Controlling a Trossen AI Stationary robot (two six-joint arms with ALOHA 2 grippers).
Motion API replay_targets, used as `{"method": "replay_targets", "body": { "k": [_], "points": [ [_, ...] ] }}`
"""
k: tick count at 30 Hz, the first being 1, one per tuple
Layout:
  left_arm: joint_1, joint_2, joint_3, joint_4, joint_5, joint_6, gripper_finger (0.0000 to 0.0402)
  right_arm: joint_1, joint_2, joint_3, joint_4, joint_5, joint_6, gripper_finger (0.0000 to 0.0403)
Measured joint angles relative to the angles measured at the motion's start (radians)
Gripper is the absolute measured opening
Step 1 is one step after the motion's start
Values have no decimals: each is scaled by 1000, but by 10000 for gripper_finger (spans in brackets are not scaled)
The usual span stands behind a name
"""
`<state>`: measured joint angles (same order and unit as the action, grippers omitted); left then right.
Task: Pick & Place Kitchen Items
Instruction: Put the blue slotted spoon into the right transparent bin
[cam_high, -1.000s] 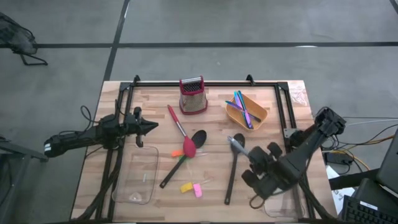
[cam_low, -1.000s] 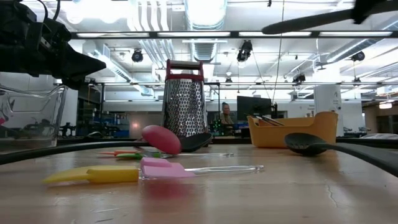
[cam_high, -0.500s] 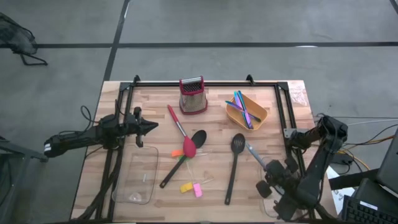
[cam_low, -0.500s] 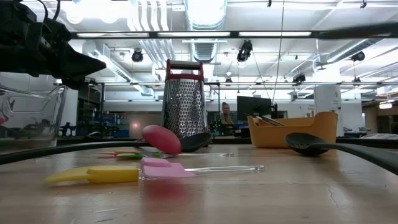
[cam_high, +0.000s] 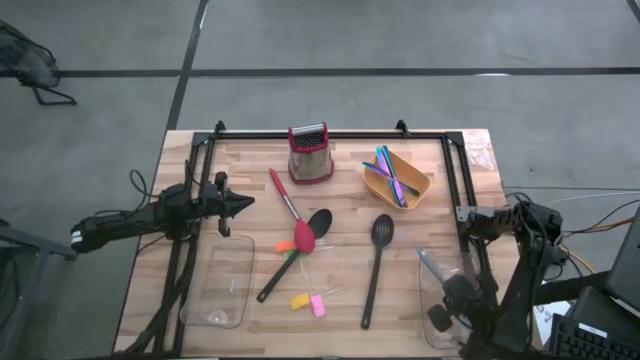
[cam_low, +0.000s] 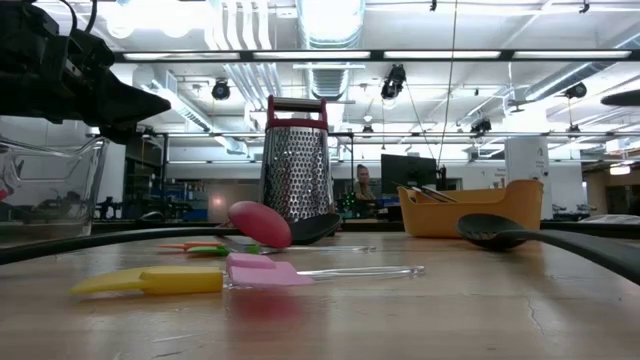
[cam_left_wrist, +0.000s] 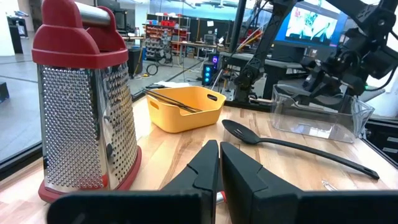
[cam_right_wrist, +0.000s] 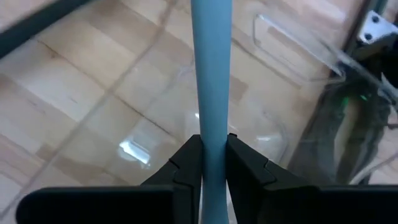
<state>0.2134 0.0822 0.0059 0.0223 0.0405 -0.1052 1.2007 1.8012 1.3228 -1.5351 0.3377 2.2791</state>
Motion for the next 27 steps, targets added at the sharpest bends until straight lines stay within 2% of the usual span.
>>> {"method": "replay_targets", "body": {
  "k": [6, 15, 27],
  "points": [
    [0, 0, 0, 0, 0, 0, 23, 0, 36, 0, 51, -11, -8, 63],
    [0, 0, 0, 0, 0, 0, 23, 4, 49, 1, 80, -98, -10, 58],
    [0, 0, 0, 0, 0, 0, 23, 3, 48, 24, 72, -107, -13, 136]
  ]
}}
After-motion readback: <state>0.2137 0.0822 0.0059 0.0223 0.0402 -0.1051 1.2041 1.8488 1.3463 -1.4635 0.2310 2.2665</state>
